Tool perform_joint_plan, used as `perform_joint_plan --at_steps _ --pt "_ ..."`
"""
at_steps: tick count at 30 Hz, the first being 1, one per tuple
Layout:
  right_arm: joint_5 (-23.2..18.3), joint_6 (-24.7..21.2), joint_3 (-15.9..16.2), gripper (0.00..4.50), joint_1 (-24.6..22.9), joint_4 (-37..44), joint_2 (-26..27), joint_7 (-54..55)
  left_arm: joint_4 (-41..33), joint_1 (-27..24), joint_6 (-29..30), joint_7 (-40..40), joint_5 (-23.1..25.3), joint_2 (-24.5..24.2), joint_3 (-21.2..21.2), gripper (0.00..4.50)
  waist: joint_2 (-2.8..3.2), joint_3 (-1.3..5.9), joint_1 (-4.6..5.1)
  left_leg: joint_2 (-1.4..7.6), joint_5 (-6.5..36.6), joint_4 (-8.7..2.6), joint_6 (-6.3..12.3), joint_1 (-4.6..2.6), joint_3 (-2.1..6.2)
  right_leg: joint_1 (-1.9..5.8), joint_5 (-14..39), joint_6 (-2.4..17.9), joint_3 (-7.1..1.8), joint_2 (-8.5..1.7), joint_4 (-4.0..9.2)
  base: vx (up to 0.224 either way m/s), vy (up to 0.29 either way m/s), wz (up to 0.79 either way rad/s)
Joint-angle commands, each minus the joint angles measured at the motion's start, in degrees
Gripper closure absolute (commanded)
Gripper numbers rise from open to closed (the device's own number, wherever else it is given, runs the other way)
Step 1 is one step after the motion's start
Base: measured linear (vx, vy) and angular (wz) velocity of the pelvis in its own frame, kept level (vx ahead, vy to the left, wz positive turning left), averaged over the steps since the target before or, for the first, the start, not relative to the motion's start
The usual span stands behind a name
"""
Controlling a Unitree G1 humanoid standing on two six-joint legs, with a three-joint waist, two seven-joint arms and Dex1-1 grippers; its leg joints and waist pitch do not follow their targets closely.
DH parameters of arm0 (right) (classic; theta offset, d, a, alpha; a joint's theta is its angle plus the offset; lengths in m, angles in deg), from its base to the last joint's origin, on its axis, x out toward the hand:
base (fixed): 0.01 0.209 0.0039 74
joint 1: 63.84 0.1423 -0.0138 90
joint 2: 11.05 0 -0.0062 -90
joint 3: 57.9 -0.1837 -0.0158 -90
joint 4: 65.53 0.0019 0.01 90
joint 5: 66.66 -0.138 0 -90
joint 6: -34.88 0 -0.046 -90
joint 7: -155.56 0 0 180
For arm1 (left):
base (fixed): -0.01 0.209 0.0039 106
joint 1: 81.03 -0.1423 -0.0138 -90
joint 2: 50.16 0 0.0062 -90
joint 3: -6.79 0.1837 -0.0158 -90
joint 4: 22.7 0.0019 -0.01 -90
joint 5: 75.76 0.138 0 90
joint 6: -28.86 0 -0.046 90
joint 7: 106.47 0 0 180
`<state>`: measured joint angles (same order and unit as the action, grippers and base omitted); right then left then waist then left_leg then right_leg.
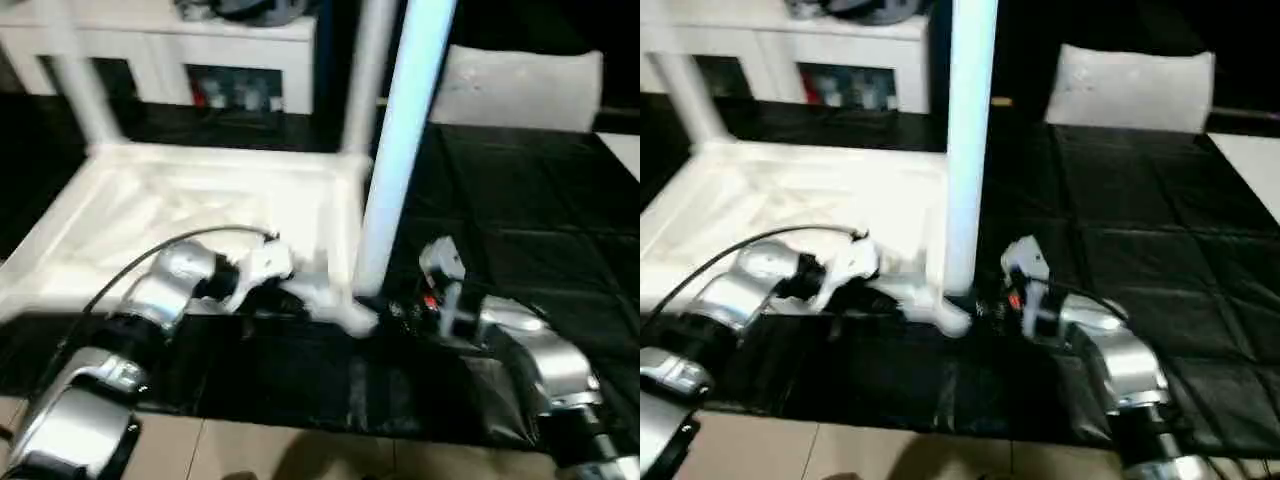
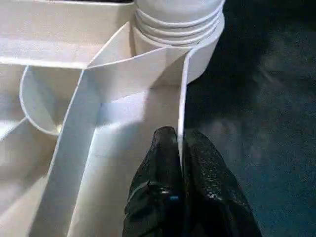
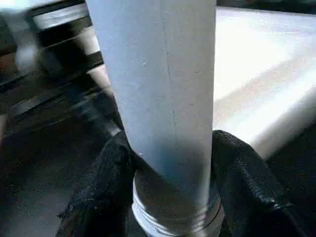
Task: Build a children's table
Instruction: Rotate leg to tighten
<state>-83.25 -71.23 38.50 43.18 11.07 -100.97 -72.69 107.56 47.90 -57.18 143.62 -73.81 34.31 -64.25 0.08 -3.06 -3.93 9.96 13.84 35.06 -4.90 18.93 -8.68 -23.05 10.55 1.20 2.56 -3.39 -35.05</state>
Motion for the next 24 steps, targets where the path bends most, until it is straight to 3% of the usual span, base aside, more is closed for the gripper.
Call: perform_joint_plan --at_steps 1,3,4,10,12,14,16,20,22,24 --pt "0.9 -2.5 4.5 2.53 1.0 -1.4 5.1 4.0 -0.4 1.6 3.6 -8.2 -0.5 3.5 -1.5 4.50 0.06 3.08 -0.31 2.54 7.2 -5.29 -0.53 0.91 0.65 3.25 18.2 10.6 -2.76 -5.01 4.63 0.000 0.000 0.00" --pt "2.1 -3.2 3.7 2.54 2.3 -3.4 8.5 10.0 -0.8 1.7 5.7 -11.3 0.1 5.1 -1.8 4.50 -0.03 3.08 0.22 2.30 6.7 -5.16 -0.09 0.81 0.45 3.17 17.6 10.9 -2.82 -4.81 4.81 0.000 0.000 0.00" --pt "2.6 -3.4 3.2 2.54 3.0 -4.5 10.0 12.7 -1.0 1.6 6.4 -12.6 0.2 5.7 -1.9 4.50 0.27 3.07 0.54 2.22 6.6 -5.25 -0.12 1.05 0.51 3.28 17.2 11.1 -2.80 -4.77 4.79 0.000 0.000 0.00" --pt "4.9 -4.8 -0.6 2.54 6.8 -10.8 17.9 27.4 -3.2 0.8 11.4 -20.9 1.5 10.2 -3.2 4.50 0.70 3.13 1.10 2.27 6.5 -5.44 -0.27 0.90 0.52 3.32 15.4 11.2 -2.78 -4.54 4.83 0.000 0.000 0.00" --pt "5.2 -4.0 -1.2 2.54 7.1 -11.2 19.3 29.1 -4.3 0.2 12.2 -23.0 2.4 11.6 -2.8 4.50 0.51 3.10 1.22 2.29 6.9 -5.49 -0.18 0.86 0.49 3.29 13.9 11.6 -2.76 -4.43 4.76 0.000 0.000 0.00" --pt "5.1 -2.9 -1.6 1.98 6.6 -10.3 19.6 28.8 -5.1 -0.2 12.5 -23.5 2.7 12.0 -2.4 4.50 0.68 3.05 1.09 2.34 7.6 -5.48 0.26 0.76 0.44 3.25 13.9 11.9 -2.80 -4.51 4.83 0.000 0.000 0.00" --pt "5.0 -1.2 -2.2 1.81 5.5 -8.4 19.2 27.9 -5.7 -0.6 12.0 -22.9 3.1 11.4 -1.9 4.50 0.86 3.04 0.97 2.40 8.2 -5.56 0.47 0.79 0.48 3.25 14.3 11.6 -2.86 -4.61 4.92 0.000 0.000 0.00" --pt "3.7 0.6 -2.9 1.56 3.1 -4.2 16.6 24.3 -6.0 -1.2 9.8 -20.0 3.9 9.1 -0.9 4.50 0.68 3.15 0.61 2.47 7.1 -5.53 1.18 0.83 0.47 3.42 12.5 11.6 -2.93 -4.68 4.77 0.000 0.000 0.00" --pt "2.8 1.0 -3.0 1.30 1.7 -1.3 14.3 21.2 -6.3 -1.7 8.4 -17.7 4.1 7.6 -0.5 4.50 0.70 3.56 0.38 2.50 2.7 -5.19 2.46 1.08 0.48 3.74 4.5 12.9 -2.83 -4.55 3.90 0.000 0.000 0.00" --pt "2.4 1.1 -2.9 1.25 0.8 0.9 11.7 17.8 -6.5 -2.2 5.6 -14.6 3.8 6.0 -0.1 4.50 0.68 3.60 0.49 2.46 1.0 -5.01 3.26 1.28 0.50 3.92 0.8 14.1 -2.73 -4.60 3.54 0.000 0.000 0.00"
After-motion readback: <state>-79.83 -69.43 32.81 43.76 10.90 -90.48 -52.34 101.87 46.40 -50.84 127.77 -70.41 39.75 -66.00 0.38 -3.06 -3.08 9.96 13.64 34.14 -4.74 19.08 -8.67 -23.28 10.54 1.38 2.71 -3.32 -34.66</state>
